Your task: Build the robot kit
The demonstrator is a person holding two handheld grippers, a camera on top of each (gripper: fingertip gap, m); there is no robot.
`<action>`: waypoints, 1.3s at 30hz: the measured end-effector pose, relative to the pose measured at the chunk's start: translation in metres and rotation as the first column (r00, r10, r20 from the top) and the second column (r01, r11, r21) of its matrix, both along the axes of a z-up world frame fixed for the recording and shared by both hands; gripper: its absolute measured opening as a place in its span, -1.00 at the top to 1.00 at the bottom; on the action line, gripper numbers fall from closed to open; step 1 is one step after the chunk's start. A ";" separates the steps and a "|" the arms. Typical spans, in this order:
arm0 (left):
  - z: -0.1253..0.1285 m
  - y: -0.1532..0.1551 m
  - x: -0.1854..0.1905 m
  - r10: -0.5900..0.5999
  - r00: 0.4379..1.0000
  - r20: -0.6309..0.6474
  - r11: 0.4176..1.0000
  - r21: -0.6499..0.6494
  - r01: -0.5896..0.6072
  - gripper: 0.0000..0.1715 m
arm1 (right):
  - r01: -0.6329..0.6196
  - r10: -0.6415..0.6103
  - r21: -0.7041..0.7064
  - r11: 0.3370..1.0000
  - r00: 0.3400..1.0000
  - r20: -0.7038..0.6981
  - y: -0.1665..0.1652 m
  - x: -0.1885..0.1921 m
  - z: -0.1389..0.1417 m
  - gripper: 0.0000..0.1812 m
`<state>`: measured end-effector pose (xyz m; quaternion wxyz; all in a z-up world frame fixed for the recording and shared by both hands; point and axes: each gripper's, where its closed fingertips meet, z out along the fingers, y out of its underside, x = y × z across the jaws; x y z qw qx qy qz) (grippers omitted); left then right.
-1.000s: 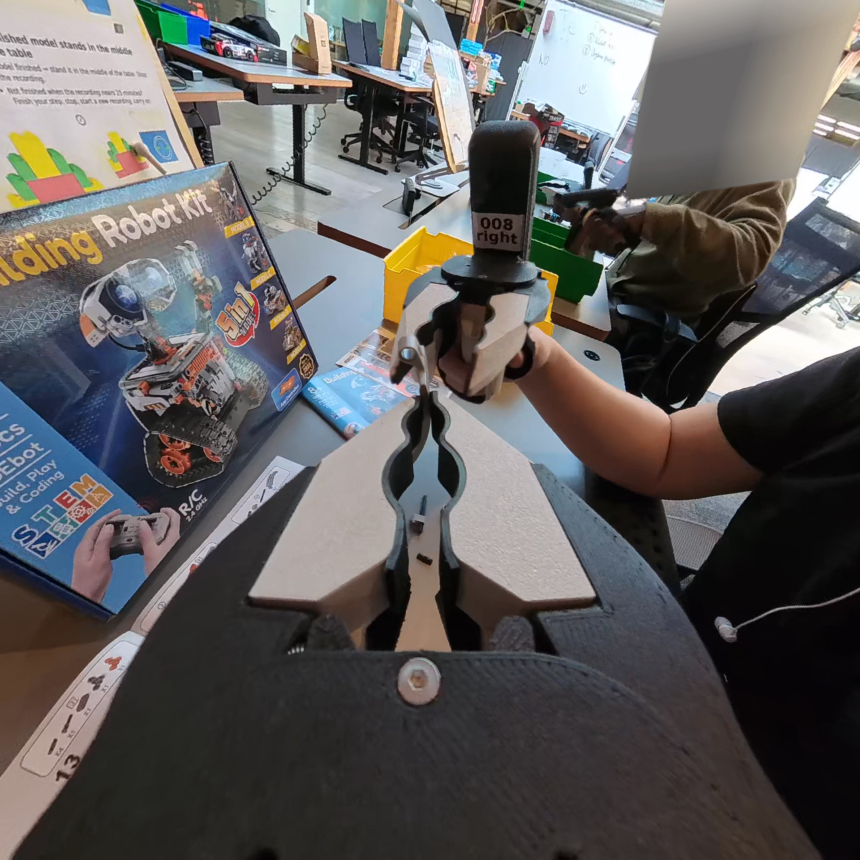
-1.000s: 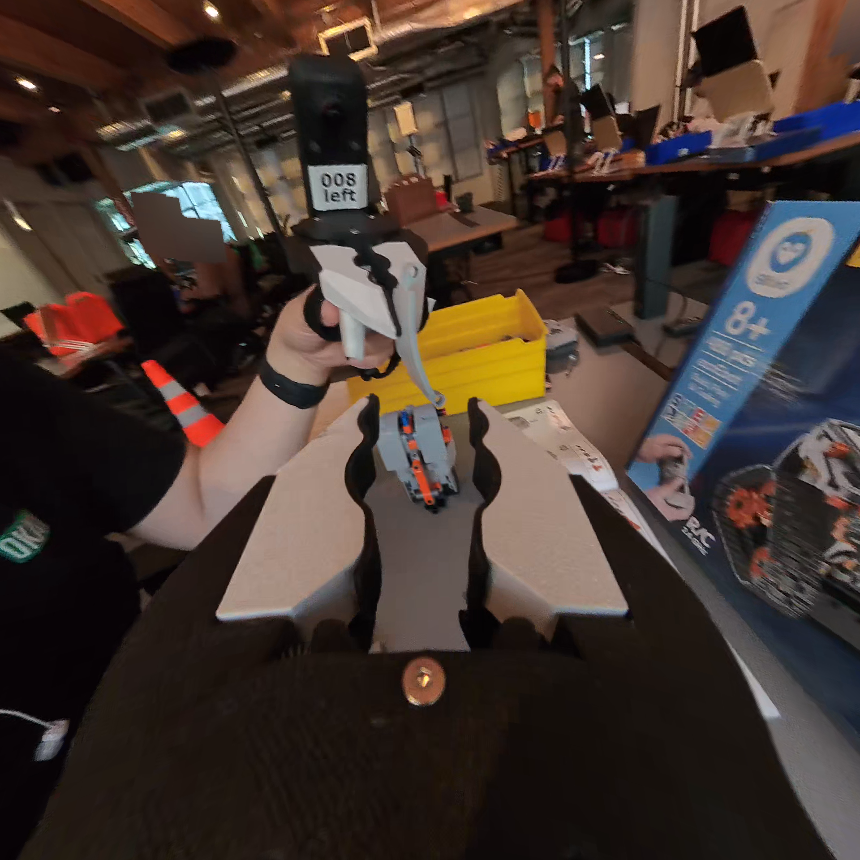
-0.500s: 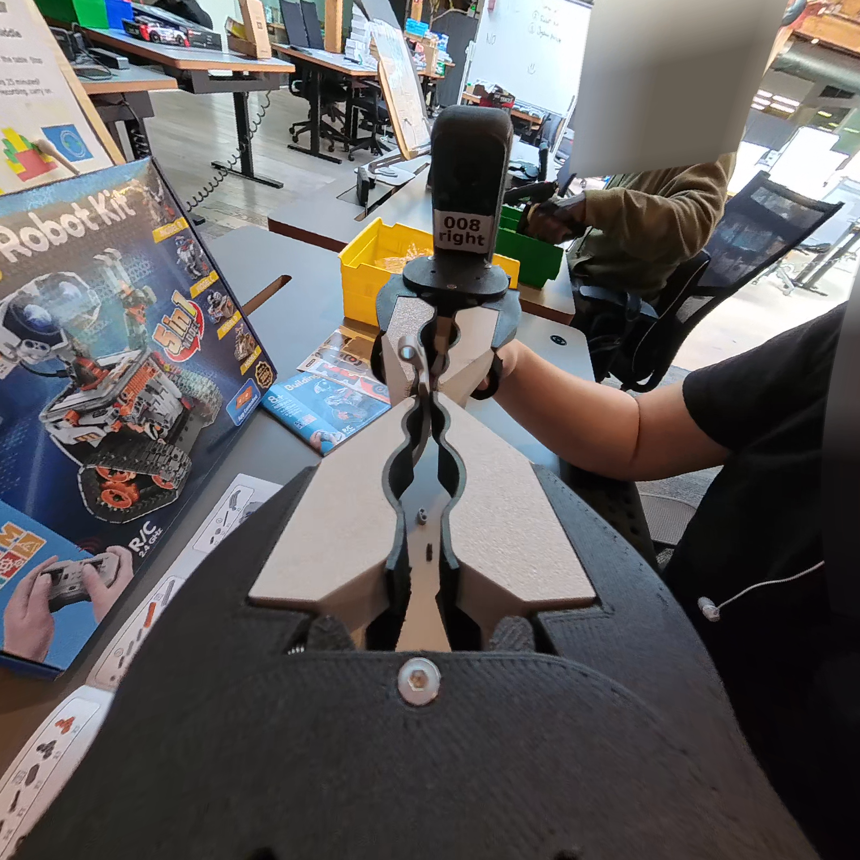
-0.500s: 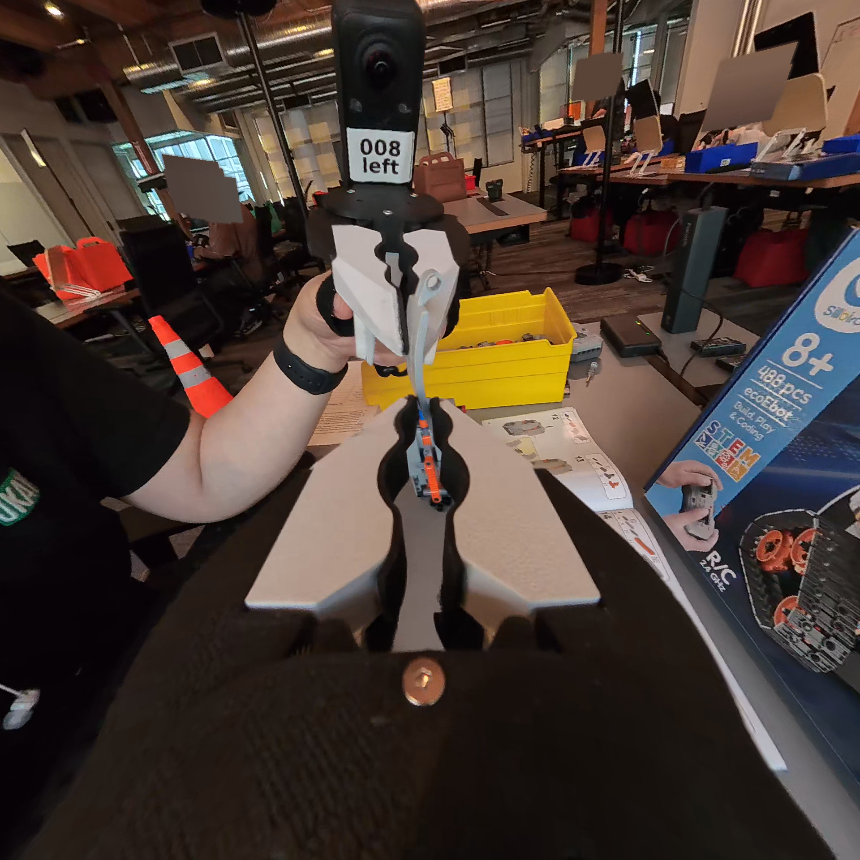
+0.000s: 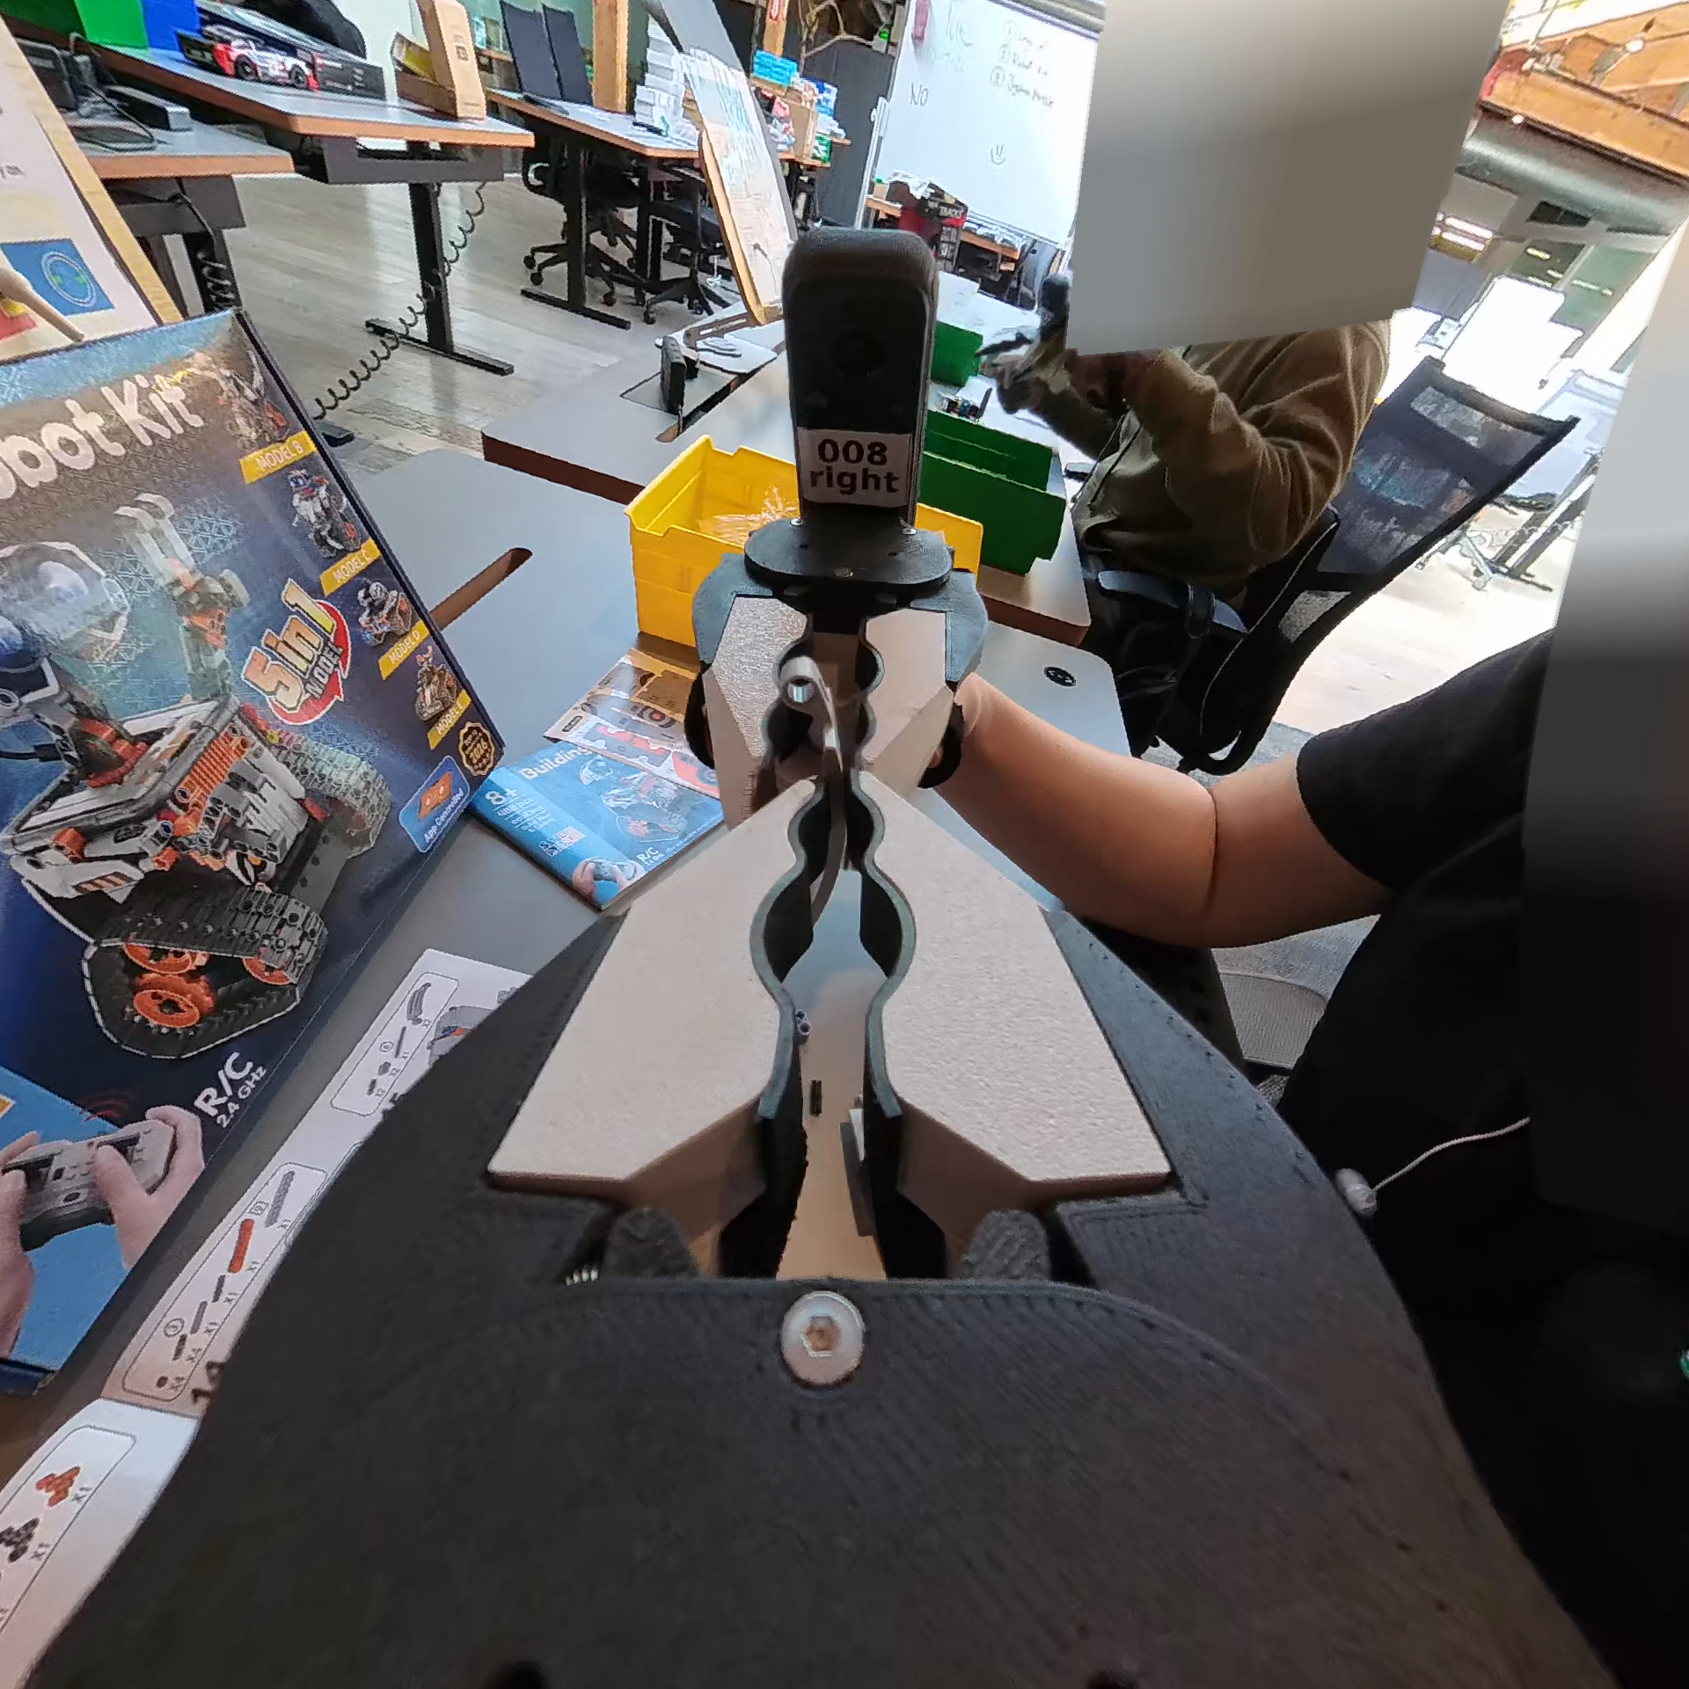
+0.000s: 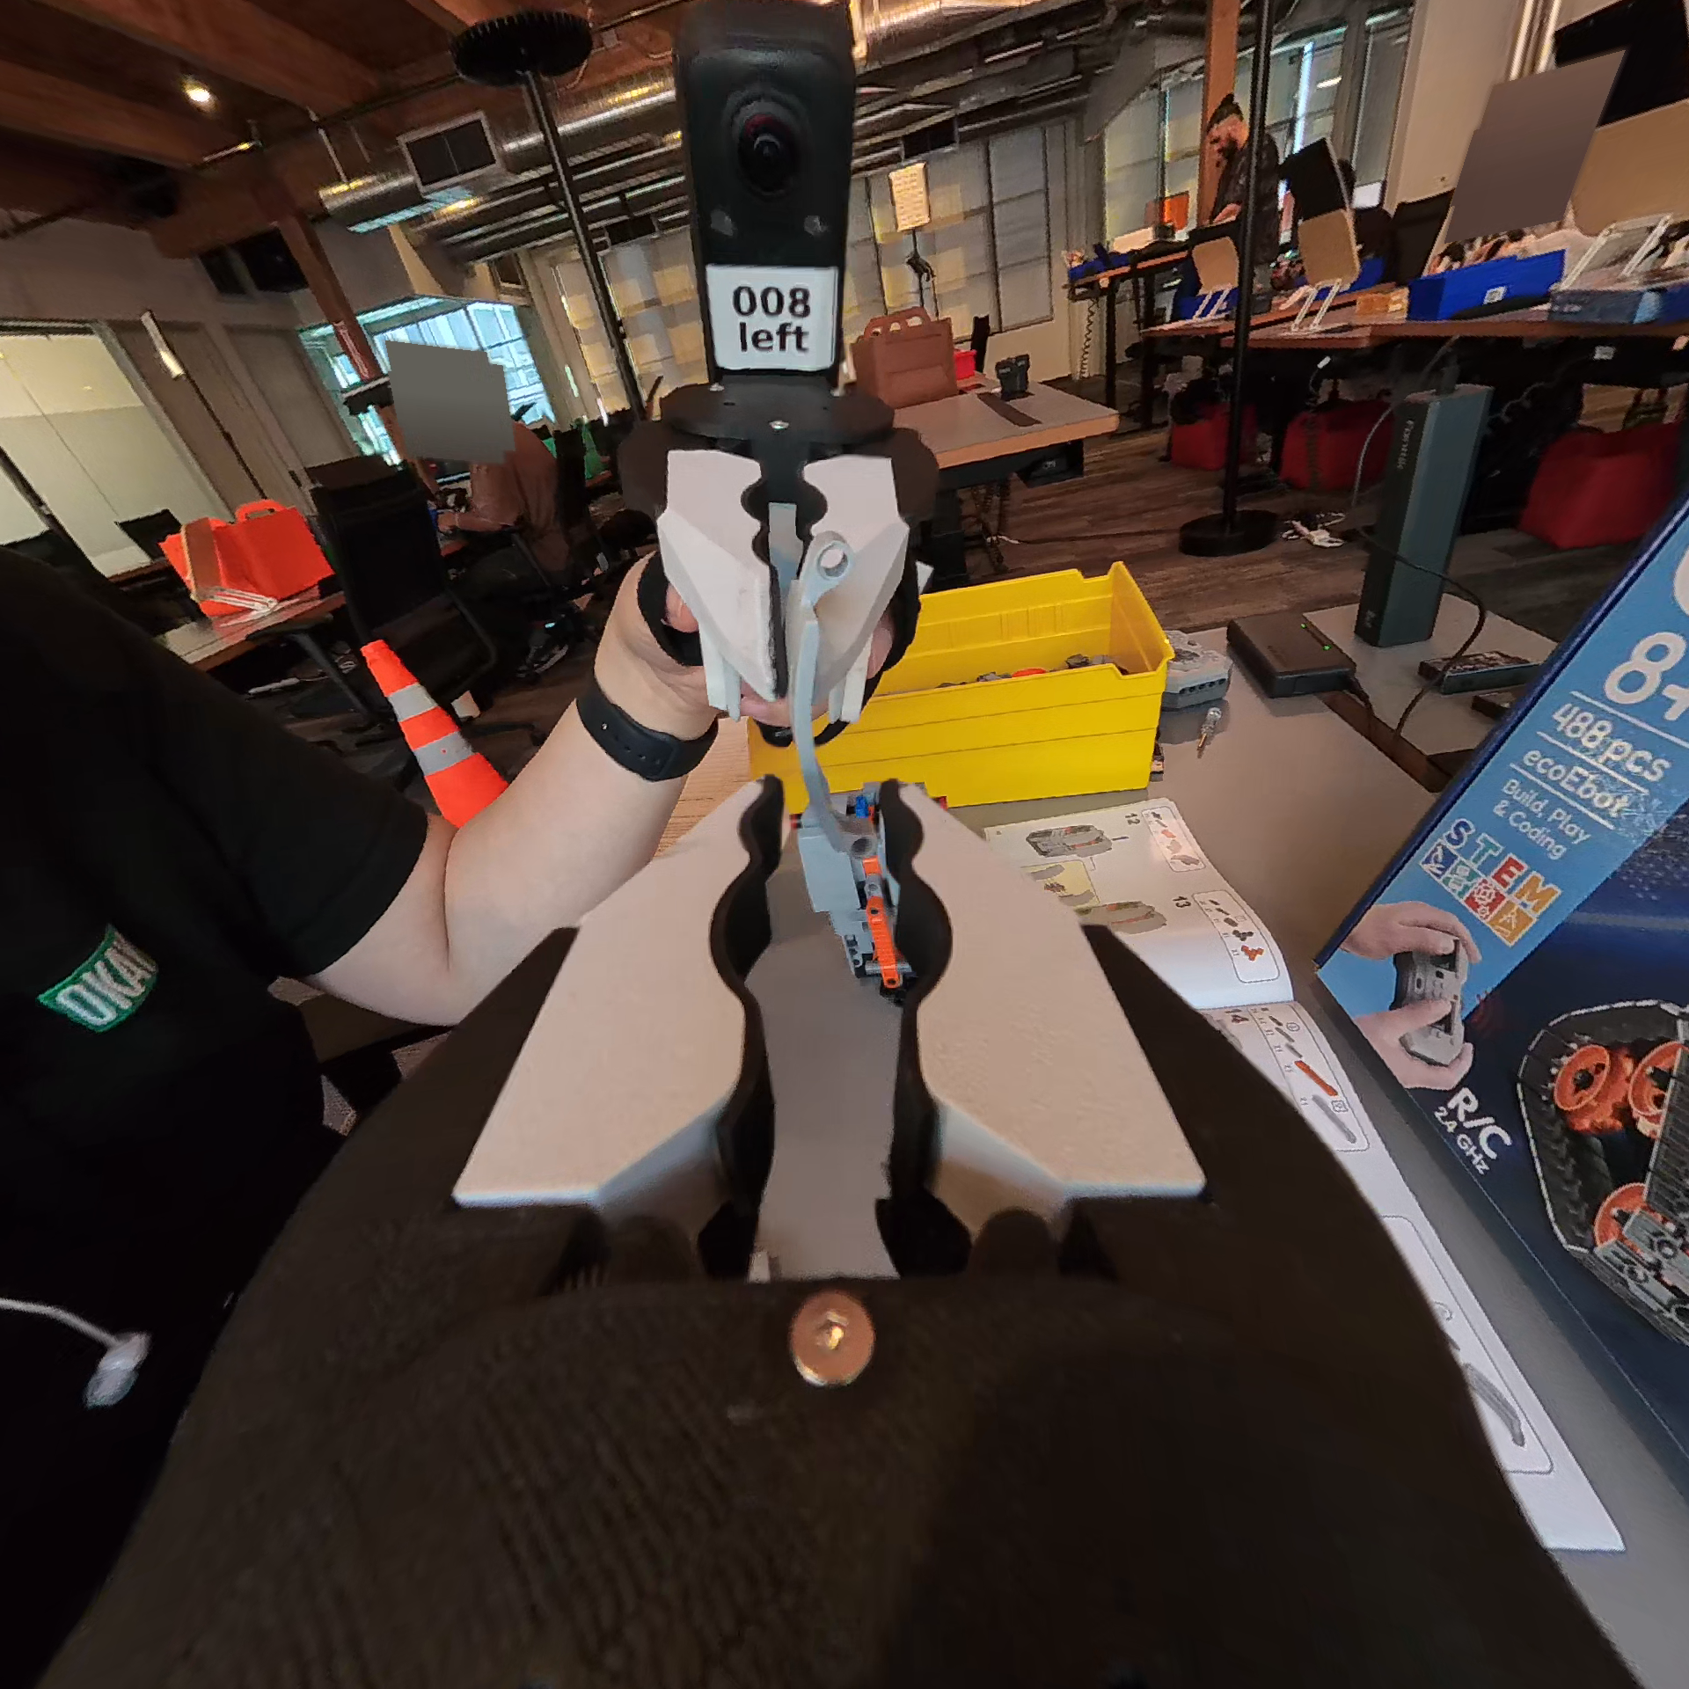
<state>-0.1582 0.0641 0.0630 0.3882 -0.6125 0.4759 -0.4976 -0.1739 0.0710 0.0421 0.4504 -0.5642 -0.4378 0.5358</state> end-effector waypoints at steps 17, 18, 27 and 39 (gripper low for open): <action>0.006 0.004 -0.014 0.050 0.999 0.002 0.999 0.022 -0.050 1.00 | -0.221 0.132 0.002 0.975 0.591 0.796 -0.016 0.032 -0.211 0.85; 0.006 0.004 -0.015 0.049 0.999 0.002 0.999 0.022 -0.049 1.00 | -0.229 0.133 0.004 0.973 0.583 0.802 -0.016 0.031 -0.213 0.84; 0.009 0.003 -0.016 0.049 0.999 0.014 0.999 0.018 -0.049 1.00 | -0.256 0.132 0.012 0.967 0.539 0.832 -0.022 0.026 -0.221 0.82; 0.006 0.004 -0.014 0.042 0.999 0.006 0.999 0.004 -0.042 1.00 | -0.220 0.161 -0.016 0.975 0.658 0.735 -0.021 0.020 -0.191 0.84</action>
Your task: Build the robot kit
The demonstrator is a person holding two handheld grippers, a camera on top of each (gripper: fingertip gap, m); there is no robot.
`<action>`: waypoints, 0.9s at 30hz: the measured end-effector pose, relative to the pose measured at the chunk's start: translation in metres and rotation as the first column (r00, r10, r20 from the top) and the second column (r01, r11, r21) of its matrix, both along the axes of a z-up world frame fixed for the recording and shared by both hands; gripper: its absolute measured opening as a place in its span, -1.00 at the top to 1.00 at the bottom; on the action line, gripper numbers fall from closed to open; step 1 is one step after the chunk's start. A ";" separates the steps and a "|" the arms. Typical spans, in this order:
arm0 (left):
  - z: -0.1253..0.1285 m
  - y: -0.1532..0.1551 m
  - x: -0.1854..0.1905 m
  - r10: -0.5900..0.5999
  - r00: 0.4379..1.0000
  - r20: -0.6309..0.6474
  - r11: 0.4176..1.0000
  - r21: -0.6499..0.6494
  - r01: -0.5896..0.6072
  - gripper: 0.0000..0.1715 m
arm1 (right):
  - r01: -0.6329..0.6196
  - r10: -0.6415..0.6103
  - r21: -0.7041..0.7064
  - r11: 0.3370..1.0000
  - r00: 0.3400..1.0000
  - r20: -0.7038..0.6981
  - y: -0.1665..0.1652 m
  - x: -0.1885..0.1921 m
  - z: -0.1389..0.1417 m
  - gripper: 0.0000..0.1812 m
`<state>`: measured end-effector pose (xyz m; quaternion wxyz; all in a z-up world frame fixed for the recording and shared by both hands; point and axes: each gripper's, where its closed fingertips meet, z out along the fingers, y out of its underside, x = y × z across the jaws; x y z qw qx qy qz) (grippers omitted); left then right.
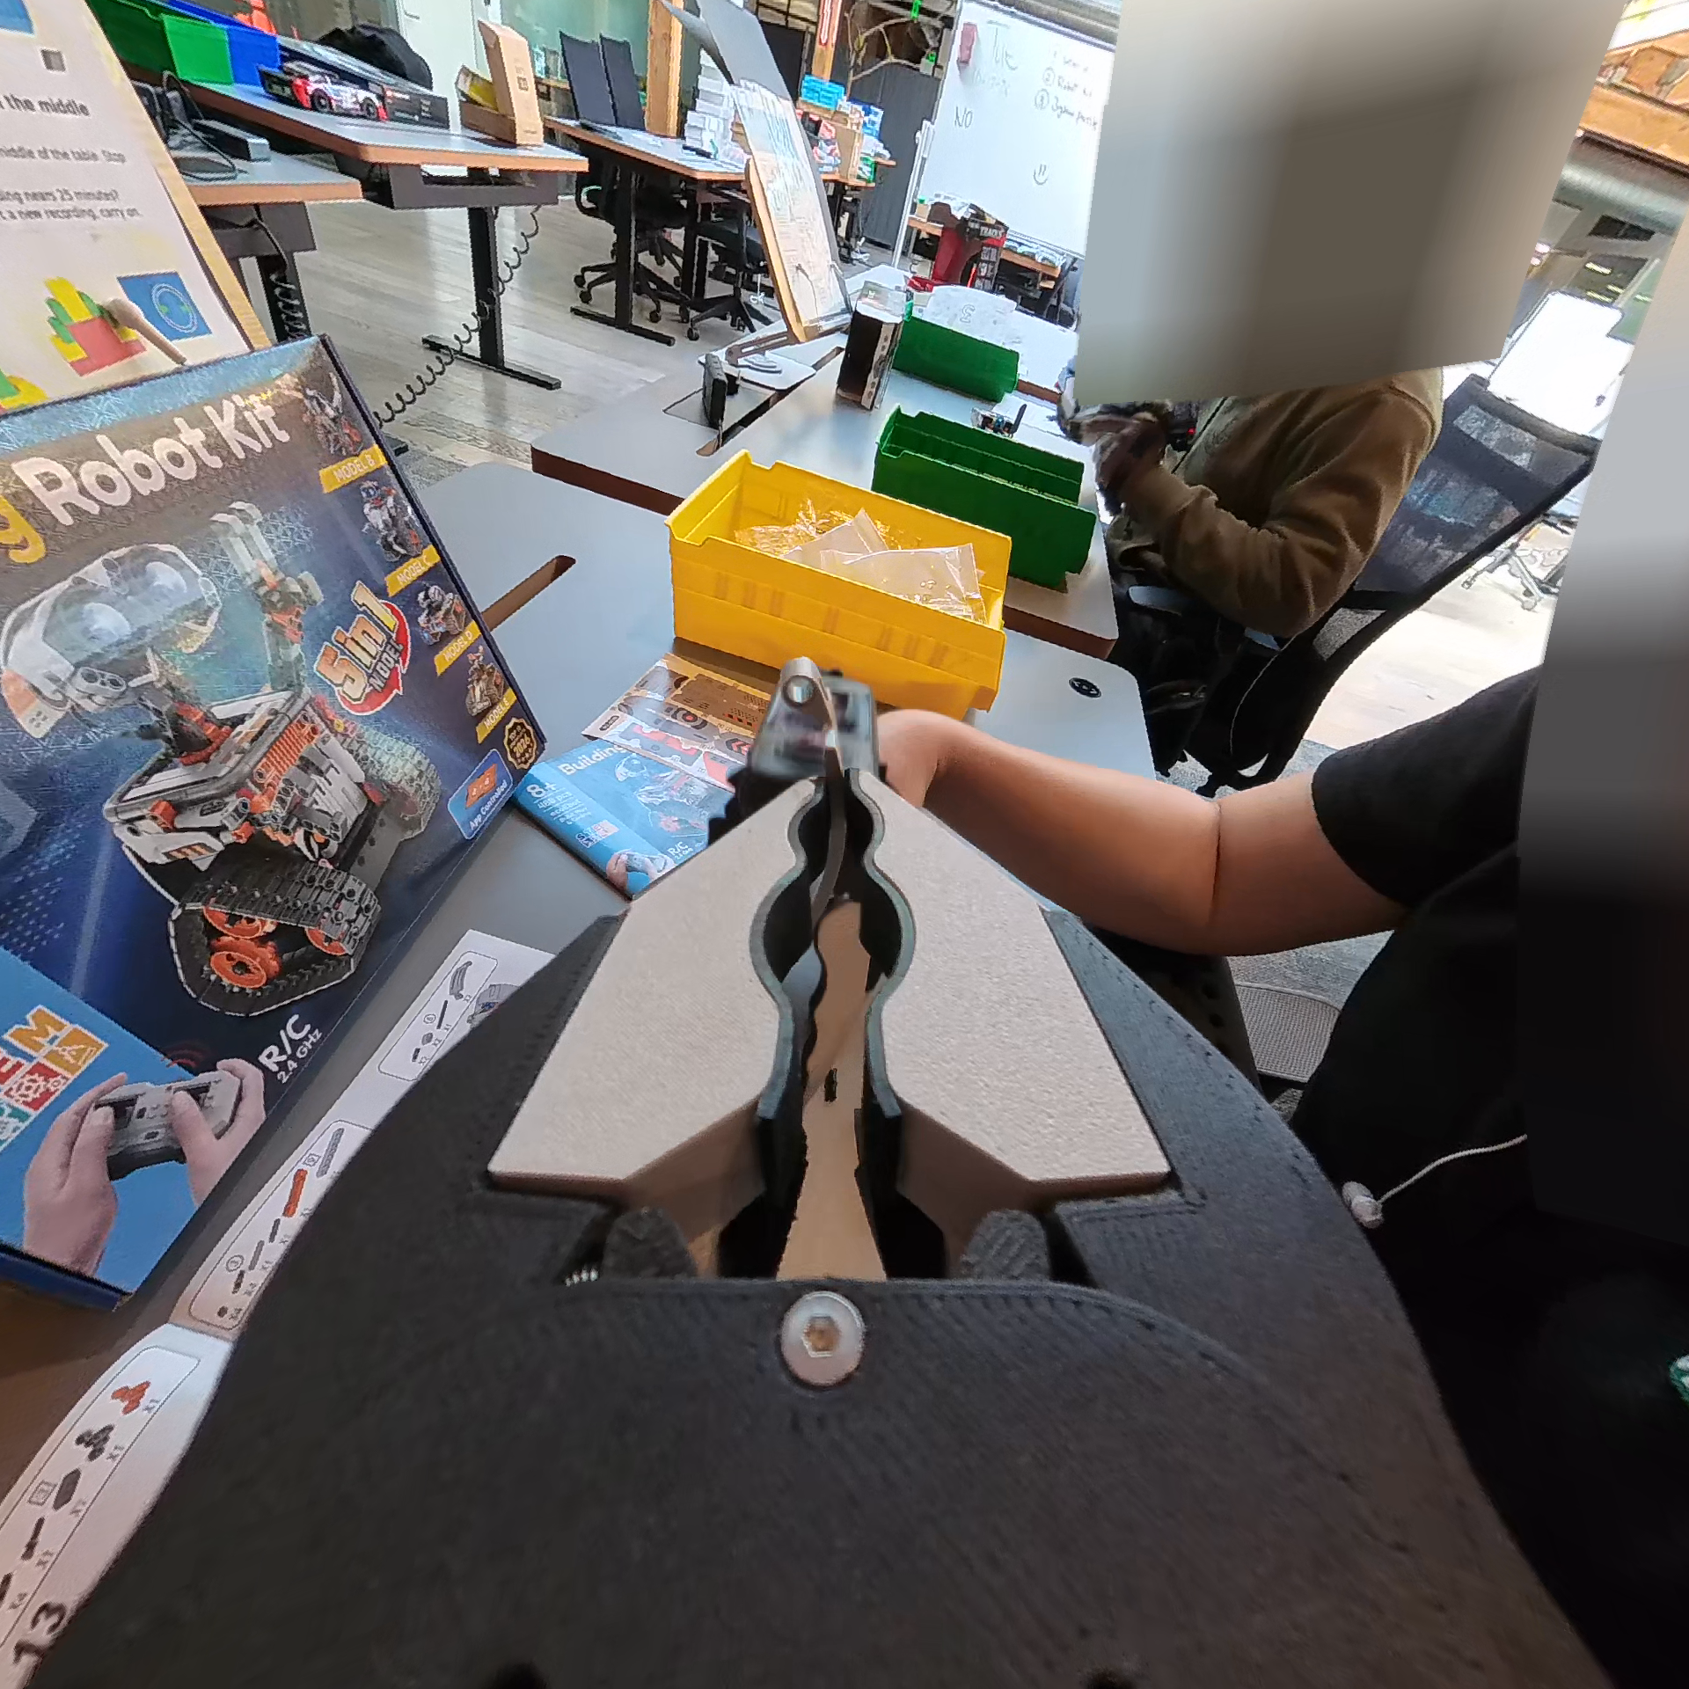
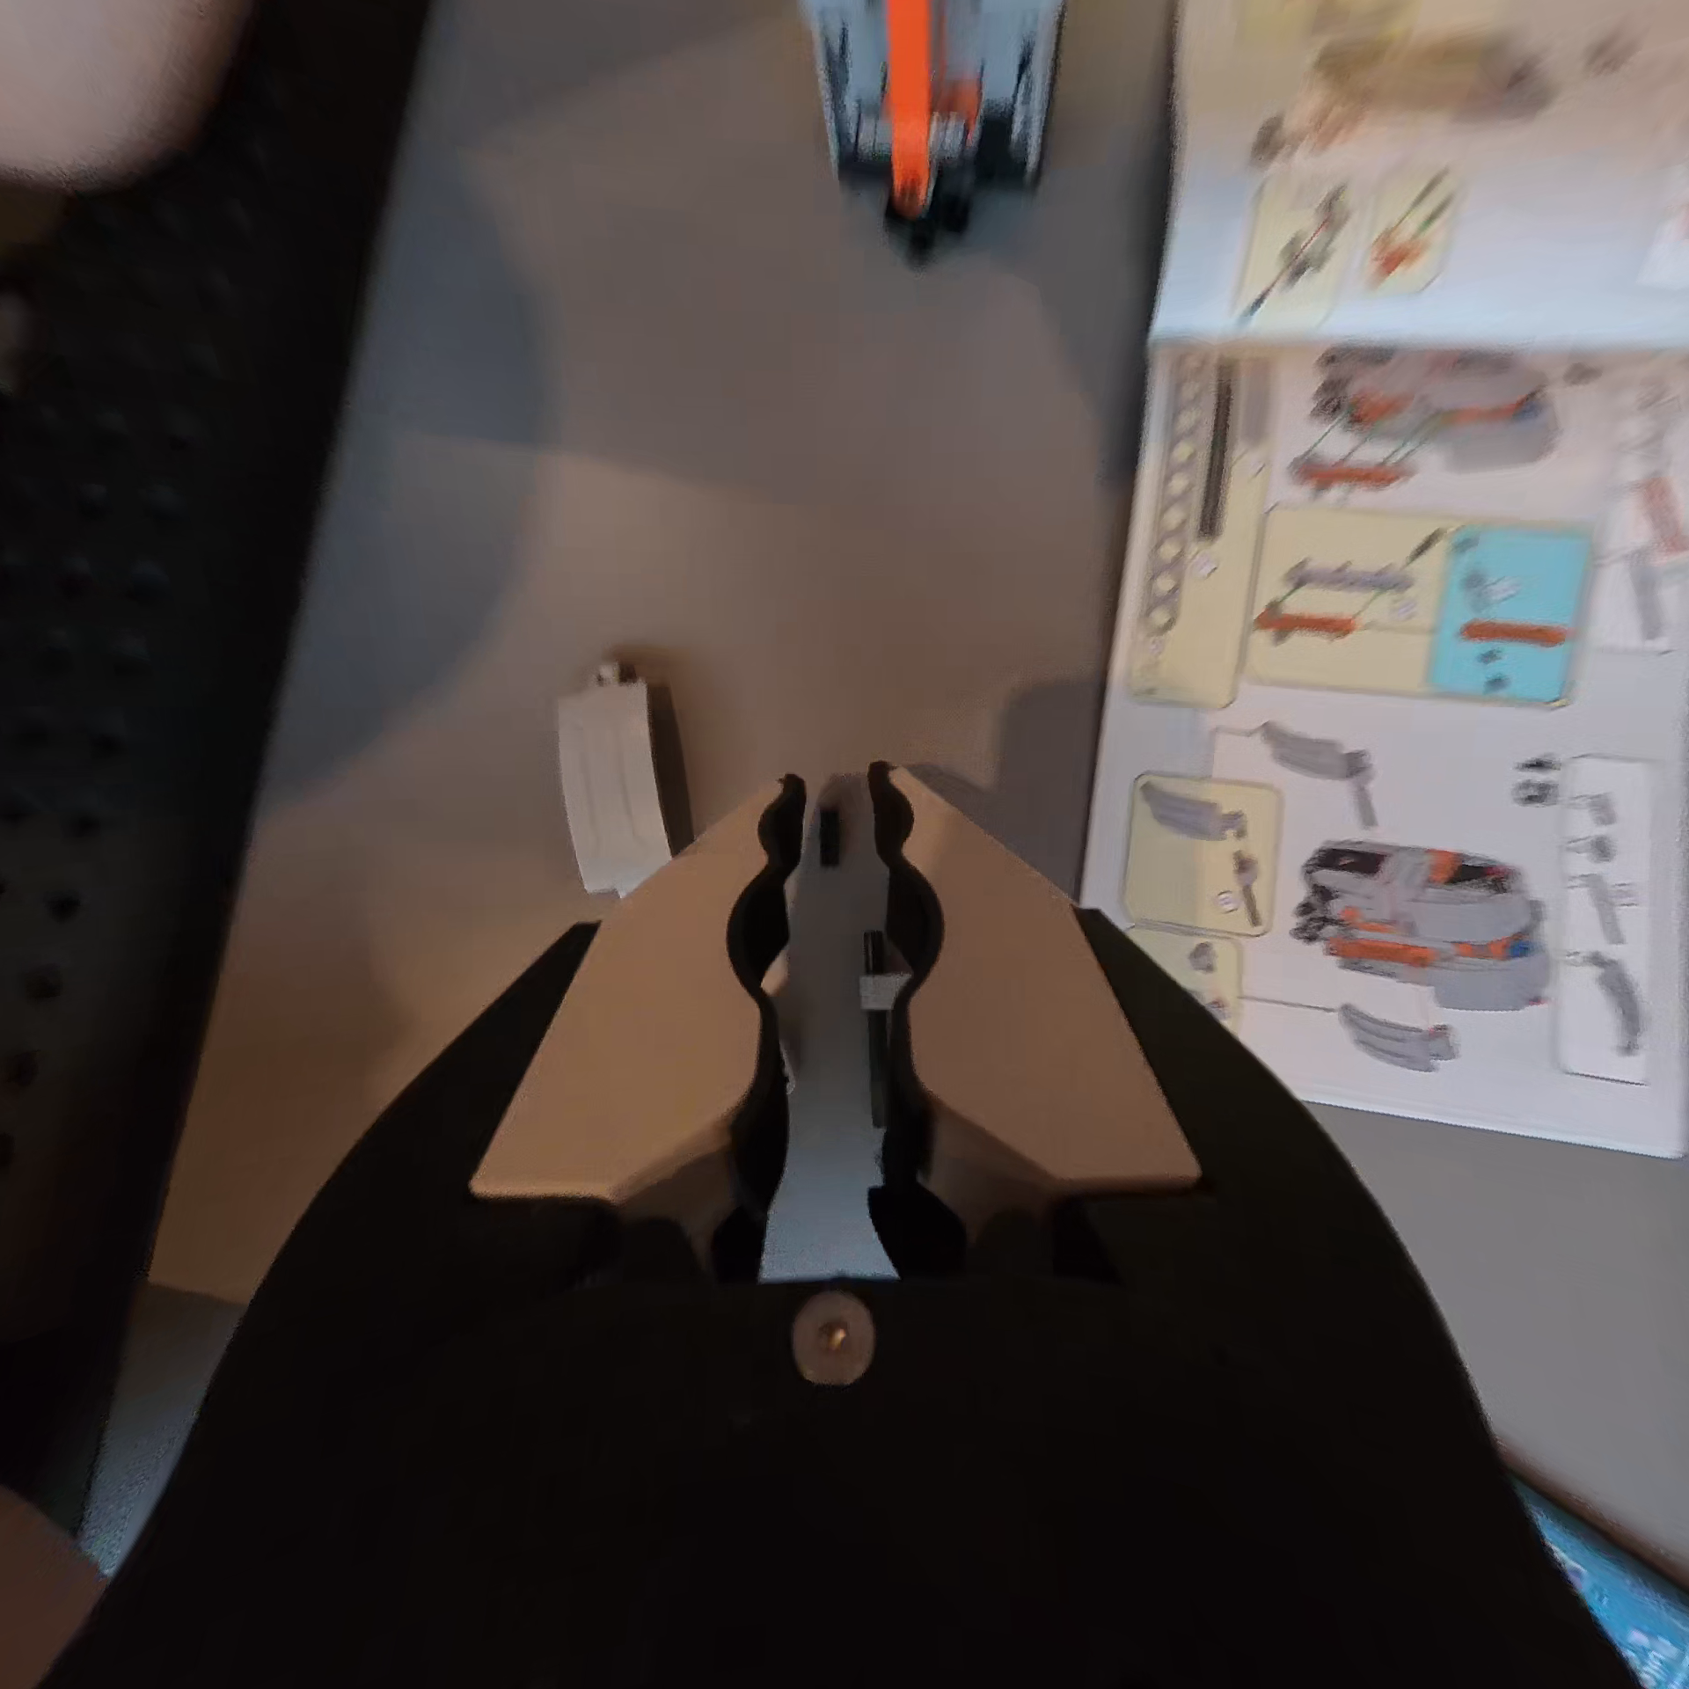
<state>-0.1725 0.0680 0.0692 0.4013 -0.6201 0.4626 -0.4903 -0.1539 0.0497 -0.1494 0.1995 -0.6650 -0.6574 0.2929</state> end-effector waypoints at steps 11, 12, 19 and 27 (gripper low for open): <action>0.006 -0.012 0.014 -0.077 0.996 0.042 0.995 0.061 0.074 1.00 | 0.200 -0.134 0.001 0.980 0.661 -0.739 0.010 -0.019 0.208 0.59; 0.008 -0.014 0.015 -0.084 0.995 0.053 0.995 0.065 0.080 1.00 | 0.229 -0.130 0.038 0.973 0.673 -0.728 0.012 -0.021 0.207 0.62; 0.034 -0.008 0.010 -0.054 0.975 0.218 0.996 0.086 0.036 0.75 | 0.302 -0.112 0.129 0.945 0.664 -0.739 0.010 -0.025 0.221 0.99; 0.049 -0.014 0.003 -0.115 0.933 0.341 0.992 -0.006 0.124 0.79 | 0.328 -0.087 0.247 0.912 0.742 -0.665 0.008 -0.034 0.210 0.99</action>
